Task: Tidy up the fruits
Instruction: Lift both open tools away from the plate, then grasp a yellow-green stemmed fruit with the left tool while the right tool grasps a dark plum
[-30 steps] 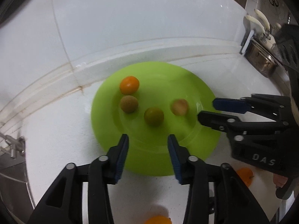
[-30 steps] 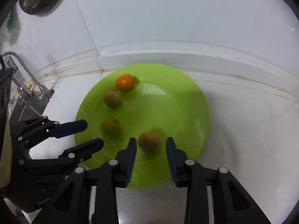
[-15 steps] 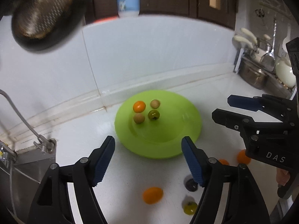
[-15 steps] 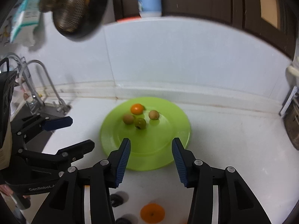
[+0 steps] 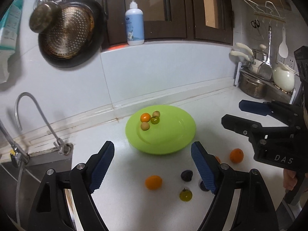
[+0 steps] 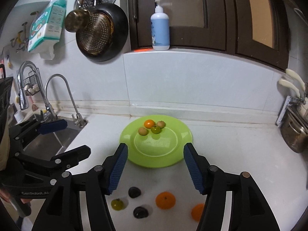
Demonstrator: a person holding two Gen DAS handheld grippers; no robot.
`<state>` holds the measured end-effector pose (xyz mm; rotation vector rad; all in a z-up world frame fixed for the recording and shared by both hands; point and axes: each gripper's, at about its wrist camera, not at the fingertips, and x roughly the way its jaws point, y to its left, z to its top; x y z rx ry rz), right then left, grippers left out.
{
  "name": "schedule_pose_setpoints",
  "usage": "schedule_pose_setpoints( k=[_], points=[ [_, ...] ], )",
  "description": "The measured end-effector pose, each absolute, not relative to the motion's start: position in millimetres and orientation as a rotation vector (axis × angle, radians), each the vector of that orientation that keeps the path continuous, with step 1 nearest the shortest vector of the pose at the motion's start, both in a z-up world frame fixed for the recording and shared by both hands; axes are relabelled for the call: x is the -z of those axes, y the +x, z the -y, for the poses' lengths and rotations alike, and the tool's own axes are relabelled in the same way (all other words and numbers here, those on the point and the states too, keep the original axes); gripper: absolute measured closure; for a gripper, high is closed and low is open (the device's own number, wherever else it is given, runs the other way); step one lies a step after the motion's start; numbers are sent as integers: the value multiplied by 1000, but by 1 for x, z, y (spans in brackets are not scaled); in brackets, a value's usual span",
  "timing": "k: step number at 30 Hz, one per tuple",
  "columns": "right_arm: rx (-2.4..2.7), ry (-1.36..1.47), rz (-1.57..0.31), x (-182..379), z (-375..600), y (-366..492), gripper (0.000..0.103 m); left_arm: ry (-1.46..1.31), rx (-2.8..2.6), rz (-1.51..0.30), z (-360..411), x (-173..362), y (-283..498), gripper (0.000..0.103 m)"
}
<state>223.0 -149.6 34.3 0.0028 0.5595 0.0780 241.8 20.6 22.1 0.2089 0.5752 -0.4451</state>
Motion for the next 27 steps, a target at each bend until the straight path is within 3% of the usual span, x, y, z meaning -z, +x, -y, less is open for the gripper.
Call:
schedule_pose_setpoints(
  k=[27],
  points=[
    [-116,-209,-612,12,120,156,42,336,556,-551,-22,33,181,21]
  ],
)
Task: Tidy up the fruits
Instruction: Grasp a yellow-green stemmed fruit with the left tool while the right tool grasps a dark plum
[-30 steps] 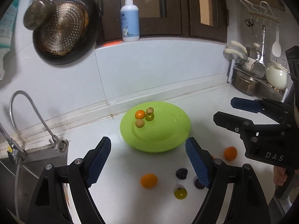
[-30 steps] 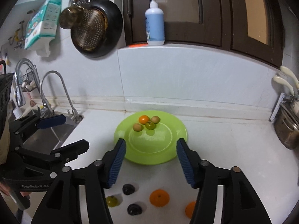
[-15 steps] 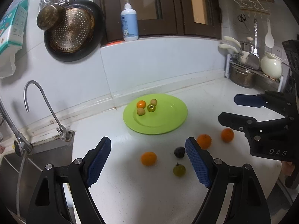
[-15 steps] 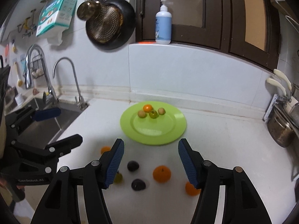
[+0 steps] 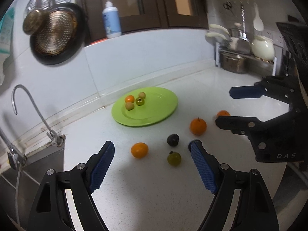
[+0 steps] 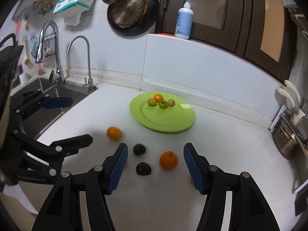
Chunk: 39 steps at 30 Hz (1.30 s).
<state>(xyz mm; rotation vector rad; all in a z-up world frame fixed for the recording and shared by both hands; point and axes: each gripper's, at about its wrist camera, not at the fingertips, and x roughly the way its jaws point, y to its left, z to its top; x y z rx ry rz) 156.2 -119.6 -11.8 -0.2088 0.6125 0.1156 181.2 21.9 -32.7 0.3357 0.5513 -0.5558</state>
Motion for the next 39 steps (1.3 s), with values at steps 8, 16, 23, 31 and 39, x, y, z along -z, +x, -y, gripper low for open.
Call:
schedule_pose_setpoints(
  k=[8,16,23,31,39],
  points=[
    [-158,-224,-673,35,115,163,42,388,604,-578,-13,55,190,25],
    [-195,-218,-750,60,119,182,43,404,651,-671,-3,81,211,41],
    [-228,-190,-815,78,126,198,51,425,718,-718,5,96,222,53],
    [-277,-149,-872,92,128,214,58,399,764,-776,8,106,232,61],
    [-297,-105,-891,97,130,223,63,344,783,-813,11,109,242,66]
  ],
)
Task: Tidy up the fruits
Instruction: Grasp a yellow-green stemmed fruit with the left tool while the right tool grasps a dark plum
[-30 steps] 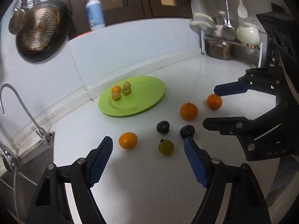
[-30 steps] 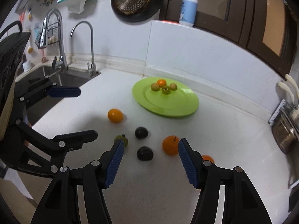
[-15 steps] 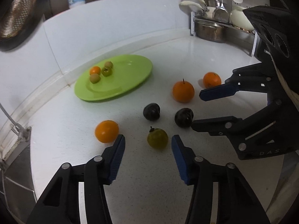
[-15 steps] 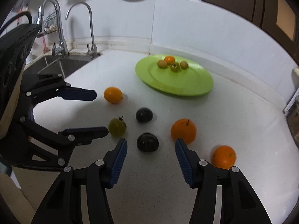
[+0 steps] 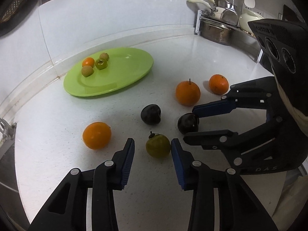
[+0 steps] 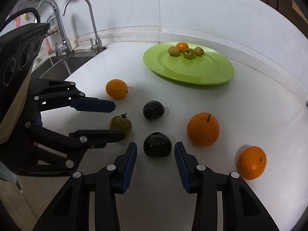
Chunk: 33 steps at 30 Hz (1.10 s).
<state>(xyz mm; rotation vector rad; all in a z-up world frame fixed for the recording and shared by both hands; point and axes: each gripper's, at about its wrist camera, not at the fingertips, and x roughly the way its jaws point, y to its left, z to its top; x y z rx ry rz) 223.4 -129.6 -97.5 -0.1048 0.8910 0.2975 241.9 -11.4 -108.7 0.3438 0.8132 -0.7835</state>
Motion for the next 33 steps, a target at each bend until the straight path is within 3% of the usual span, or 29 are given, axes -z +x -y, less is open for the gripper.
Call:
schedule_pose_setpoints(
  k=[5,7,33],
  points=[
    [-303,-80,-900,100,131,226,67,327,795,-845,15,112,244,75],
    [-300,-70,-900,100,132,226,70,321,792,-849,16,112,245,75],
    [-236,2,-755,52,131,203,71,229,685,-743,-9,57,227,76]
  ],
)
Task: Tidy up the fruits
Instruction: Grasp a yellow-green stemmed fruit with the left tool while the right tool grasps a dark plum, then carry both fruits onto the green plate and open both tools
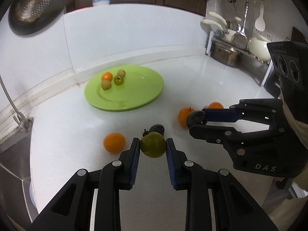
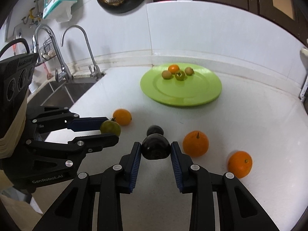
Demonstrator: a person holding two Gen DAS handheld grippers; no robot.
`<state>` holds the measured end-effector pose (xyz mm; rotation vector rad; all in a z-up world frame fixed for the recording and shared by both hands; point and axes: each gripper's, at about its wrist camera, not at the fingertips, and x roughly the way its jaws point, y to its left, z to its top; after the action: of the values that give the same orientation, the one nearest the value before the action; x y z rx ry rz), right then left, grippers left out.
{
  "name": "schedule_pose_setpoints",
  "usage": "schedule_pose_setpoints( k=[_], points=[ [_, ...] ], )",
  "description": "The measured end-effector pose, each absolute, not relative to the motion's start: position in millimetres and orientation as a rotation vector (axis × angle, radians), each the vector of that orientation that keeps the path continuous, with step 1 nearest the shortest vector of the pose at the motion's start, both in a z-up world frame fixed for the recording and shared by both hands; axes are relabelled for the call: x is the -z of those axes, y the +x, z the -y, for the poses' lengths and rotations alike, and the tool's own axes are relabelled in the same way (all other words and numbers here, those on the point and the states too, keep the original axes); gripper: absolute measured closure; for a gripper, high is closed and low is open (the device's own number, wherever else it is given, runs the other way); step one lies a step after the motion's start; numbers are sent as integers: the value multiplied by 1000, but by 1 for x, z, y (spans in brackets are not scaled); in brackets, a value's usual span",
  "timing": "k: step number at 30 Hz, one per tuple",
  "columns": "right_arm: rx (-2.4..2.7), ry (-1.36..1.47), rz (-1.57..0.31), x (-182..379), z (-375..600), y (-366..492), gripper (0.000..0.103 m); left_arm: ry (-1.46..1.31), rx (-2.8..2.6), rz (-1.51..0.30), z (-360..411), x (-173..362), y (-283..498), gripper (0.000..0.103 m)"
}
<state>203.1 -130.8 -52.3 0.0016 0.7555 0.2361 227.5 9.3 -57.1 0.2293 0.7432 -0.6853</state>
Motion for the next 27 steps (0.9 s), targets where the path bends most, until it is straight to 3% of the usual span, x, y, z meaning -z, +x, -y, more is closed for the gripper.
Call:
schedule_pose_setpoints(
  k=[27],
  points=[
    [-196,43,-568,-18,147,234,71,171,611,-578,-5,-10,266,76]
  ],
)
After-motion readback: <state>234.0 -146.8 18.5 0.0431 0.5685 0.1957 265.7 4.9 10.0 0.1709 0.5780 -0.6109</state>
